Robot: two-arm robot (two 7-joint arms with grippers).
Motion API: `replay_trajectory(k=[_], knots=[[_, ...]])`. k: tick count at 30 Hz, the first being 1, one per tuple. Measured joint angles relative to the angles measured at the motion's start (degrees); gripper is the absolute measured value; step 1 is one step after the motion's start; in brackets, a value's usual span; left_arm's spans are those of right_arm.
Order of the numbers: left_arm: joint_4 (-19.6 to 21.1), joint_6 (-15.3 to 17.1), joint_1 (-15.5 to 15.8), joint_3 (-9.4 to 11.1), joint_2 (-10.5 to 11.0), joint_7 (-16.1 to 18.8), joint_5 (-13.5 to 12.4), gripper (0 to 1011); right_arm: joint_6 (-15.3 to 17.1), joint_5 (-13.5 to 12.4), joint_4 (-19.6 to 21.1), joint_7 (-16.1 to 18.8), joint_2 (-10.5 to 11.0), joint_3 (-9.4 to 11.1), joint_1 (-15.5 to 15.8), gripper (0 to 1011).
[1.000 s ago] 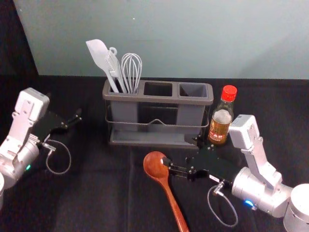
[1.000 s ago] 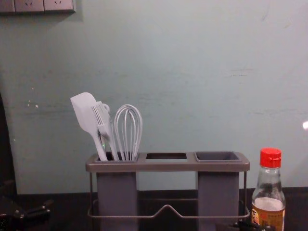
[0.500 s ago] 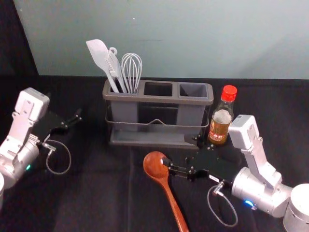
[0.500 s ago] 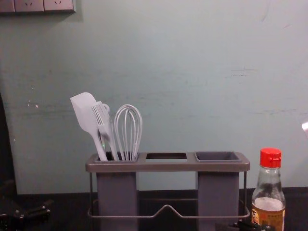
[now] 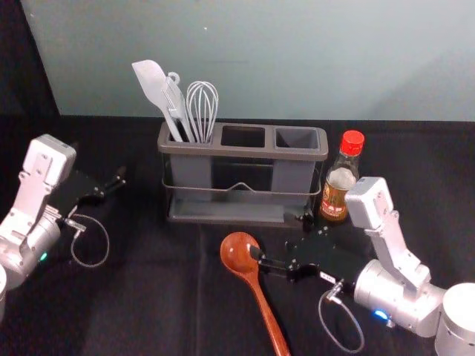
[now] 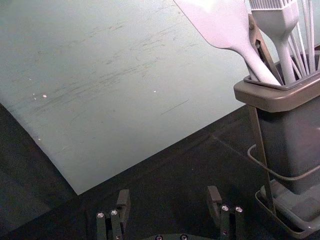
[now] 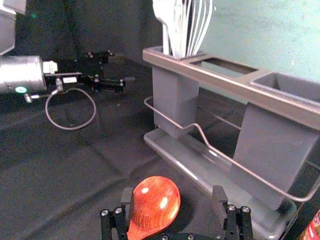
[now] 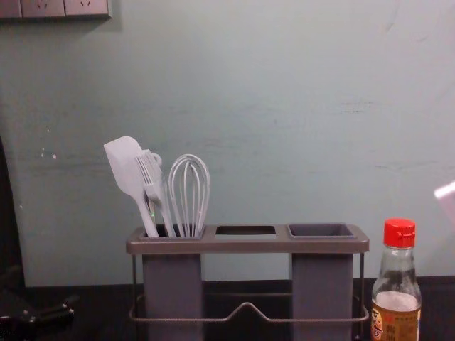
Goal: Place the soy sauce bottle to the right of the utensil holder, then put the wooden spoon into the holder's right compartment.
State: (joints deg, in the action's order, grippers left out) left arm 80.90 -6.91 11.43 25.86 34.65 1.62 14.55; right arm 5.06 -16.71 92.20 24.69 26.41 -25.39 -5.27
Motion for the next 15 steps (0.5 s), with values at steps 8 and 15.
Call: replay_trajectory(k=[8, 15], knots=[[0.0, 0.0, 0.0, 0.0, 0.0, 0.0, 0.0, 1005, 10.52, 2.68, 6.58, -5.22, -1.1, -0.66, 2.04, 1002], [0.0, 0.0, 0.0, 0.0, 0.0, 0.0, 0.0, 1005, 23.26, 4.55, 10.7, -8.48, -3.42, -1.68, 1.62, 1003]])
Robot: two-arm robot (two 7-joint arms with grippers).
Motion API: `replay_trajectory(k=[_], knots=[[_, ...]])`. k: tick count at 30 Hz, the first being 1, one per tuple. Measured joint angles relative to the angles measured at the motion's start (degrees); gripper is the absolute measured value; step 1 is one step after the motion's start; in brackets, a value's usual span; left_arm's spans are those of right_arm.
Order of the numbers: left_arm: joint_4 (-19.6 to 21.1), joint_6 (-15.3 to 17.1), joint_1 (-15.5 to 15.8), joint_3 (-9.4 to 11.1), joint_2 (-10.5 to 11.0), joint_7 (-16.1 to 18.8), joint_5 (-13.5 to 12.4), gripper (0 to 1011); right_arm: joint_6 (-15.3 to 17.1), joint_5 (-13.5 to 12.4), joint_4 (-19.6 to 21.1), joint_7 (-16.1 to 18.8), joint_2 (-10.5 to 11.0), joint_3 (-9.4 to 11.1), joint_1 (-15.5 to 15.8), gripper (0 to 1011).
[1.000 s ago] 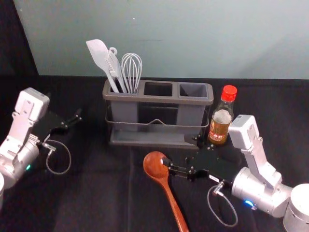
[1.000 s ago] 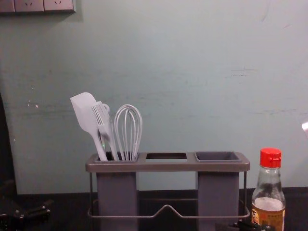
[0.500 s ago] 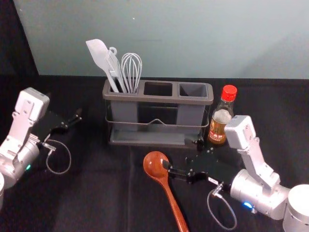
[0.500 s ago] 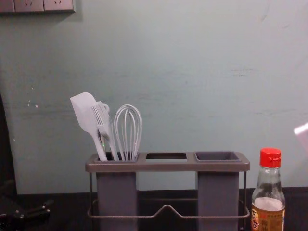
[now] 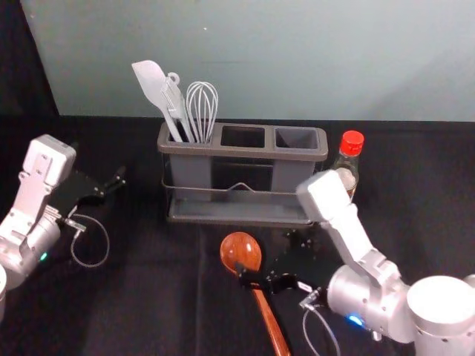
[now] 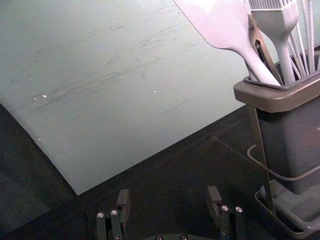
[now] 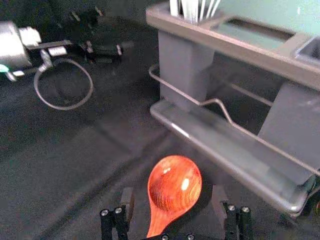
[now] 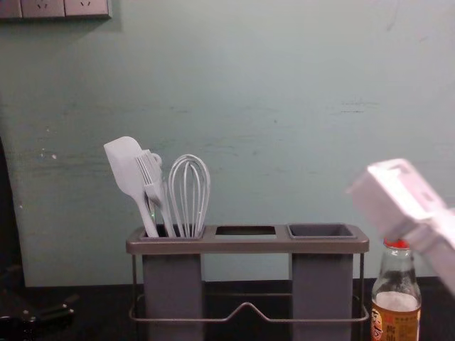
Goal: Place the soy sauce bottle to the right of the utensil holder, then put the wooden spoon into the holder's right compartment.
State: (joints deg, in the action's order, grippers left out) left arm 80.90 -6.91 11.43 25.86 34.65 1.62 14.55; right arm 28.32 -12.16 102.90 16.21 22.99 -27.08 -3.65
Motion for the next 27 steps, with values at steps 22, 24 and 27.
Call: replay_trajectory(k=[22, 24, 27], knots=[[0.0, 0.0, 0.0, 0.0, 0.0, 0.0, 0.0, 1005, 21.41, 4.04, -3.14, -1.18, -6.88, -2.5, -8.07, 1003], [0.0, 0.0, 0.0, 0.0, 0.0, 0.0, 0.0, 1005, 22.04, 4.14, -3.78, -0.75, -7.39, -2.54, -8.6, 1003], [0.0, 0.0, 0.0, 0.0, 0.0, 0.0, 0.0, 1005, 22.3, 4.26, -4.49, -0.29, -7.97, -2.46, -8.98, 1003]])
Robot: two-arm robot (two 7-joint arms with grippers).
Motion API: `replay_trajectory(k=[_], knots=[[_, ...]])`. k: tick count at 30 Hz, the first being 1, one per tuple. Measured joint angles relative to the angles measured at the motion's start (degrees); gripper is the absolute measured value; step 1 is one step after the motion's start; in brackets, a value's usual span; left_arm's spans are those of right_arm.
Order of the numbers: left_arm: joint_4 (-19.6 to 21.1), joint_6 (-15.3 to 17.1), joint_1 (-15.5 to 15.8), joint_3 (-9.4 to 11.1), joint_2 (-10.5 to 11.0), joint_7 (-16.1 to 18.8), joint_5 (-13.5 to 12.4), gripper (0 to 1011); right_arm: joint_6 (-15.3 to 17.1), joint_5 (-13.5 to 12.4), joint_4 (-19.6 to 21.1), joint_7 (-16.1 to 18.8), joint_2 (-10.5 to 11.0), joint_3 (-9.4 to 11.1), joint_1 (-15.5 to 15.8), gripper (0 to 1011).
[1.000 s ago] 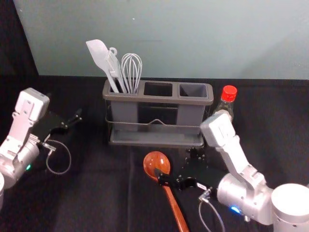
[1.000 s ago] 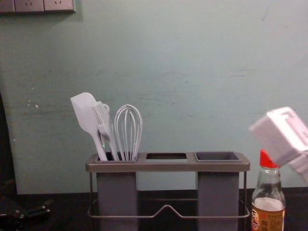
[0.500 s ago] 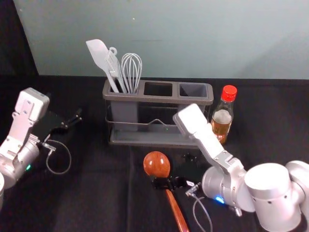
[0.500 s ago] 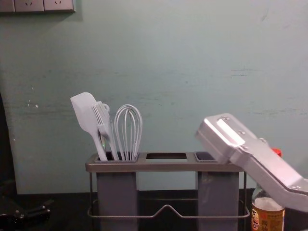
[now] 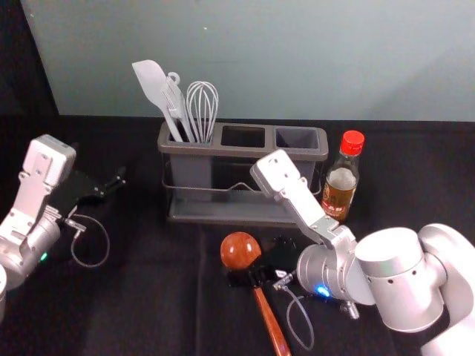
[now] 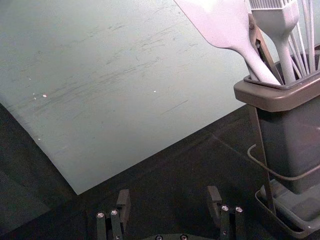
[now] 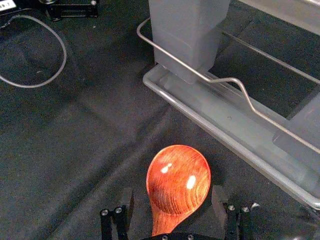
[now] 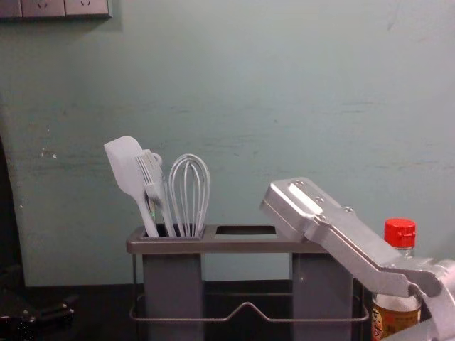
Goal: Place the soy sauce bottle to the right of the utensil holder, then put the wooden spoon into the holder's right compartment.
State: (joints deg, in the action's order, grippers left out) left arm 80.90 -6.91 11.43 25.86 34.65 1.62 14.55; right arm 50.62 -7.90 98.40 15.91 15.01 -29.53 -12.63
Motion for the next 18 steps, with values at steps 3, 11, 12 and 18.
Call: replay_trajectory(k=[3, 11, 12, 18], knots=[[0.0, 0.0, 0.0, 0.0, 0.0, 0.0, 0.0, 1005, -0.02, 0.3, -0.56, 0.4, -0.48, 0.06, -0.26, 1003], [0.0, 0.0, 0.0, 0.0, 0.0, 0.0, 0.0, 1005, -0.69, 1.49, -1.72, 0.92, -1.31, 0.03, -0.67, 1003], [0.0, 0.0, 0.0, 0.0, 0.0, 0.0, 0.0, 1005, -0.74, 1.64, -1.82, 0.94, -1.38, 0.01, -0.71, 1003], [0.0, 0.0, 0.0, 0.0, 0.0, 0.0, 0.0, 1005, -1.37, 2.37, -2.5, 1.74, -1.85, 0.0, -0.99, 1003]])
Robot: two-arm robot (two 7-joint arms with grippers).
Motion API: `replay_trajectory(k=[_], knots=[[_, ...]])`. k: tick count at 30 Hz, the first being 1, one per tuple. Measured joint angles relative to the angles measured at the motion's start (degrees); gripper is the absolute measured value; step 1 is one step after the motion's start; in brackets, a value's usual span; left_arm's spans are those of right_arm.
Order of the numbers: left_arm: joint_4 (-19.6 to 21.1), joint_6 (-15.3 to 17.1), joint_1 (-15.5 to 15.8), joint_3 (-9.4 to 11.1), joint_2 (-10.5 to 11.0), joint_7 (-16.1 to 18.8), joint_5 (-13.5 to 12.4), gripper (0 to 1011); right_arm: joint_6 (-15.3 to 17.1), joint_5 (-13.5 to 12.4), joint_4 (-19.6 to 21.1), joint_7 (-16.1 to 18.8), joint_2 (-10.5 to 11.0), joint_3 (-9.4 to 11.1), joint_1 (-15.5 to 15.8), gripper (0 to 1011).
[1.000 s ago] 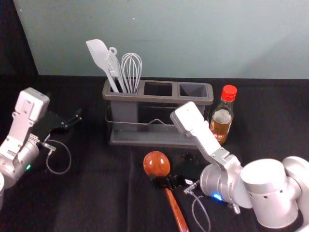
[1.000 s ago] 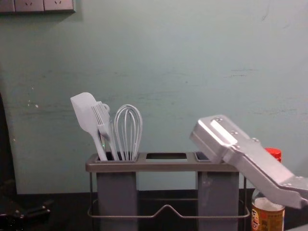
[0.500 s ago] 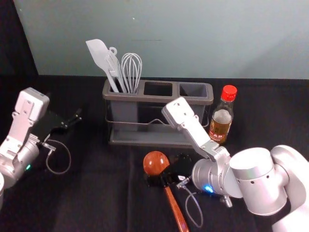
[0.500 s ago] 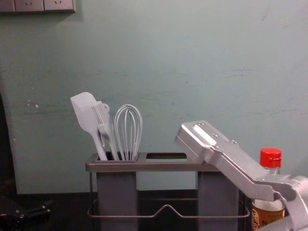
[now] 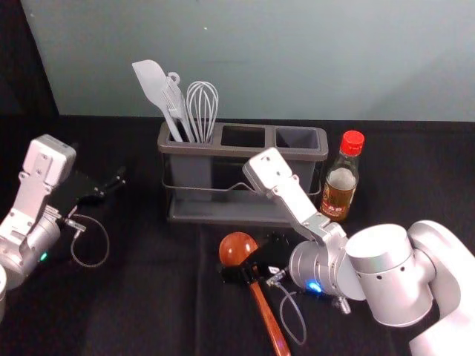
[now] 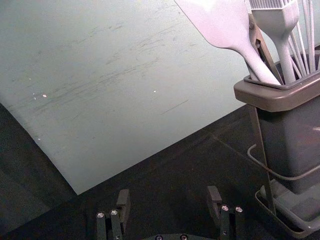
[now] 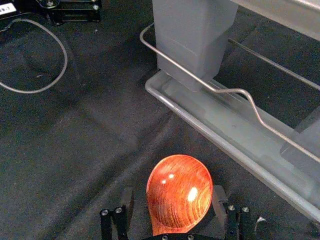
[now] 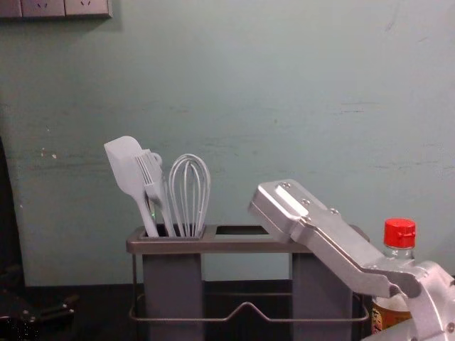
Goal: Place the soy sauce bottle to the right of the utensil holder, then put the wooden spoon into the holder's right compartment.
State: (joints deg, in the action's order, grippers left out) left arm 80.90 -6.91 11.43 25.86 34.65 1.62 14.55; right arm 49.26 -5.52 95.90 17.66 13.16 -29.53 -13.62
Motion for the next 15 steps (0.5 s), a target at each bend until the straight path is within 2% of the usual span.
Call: replay_trajectory(k=[15], knots=[[0.0, 0.0, 0.0, 0.0, 0.0, 0.0, 0.0, 1005, -0.24, 2.1, -1.11, 0.93, -1.11, 0.43, -0.17, 1003]])
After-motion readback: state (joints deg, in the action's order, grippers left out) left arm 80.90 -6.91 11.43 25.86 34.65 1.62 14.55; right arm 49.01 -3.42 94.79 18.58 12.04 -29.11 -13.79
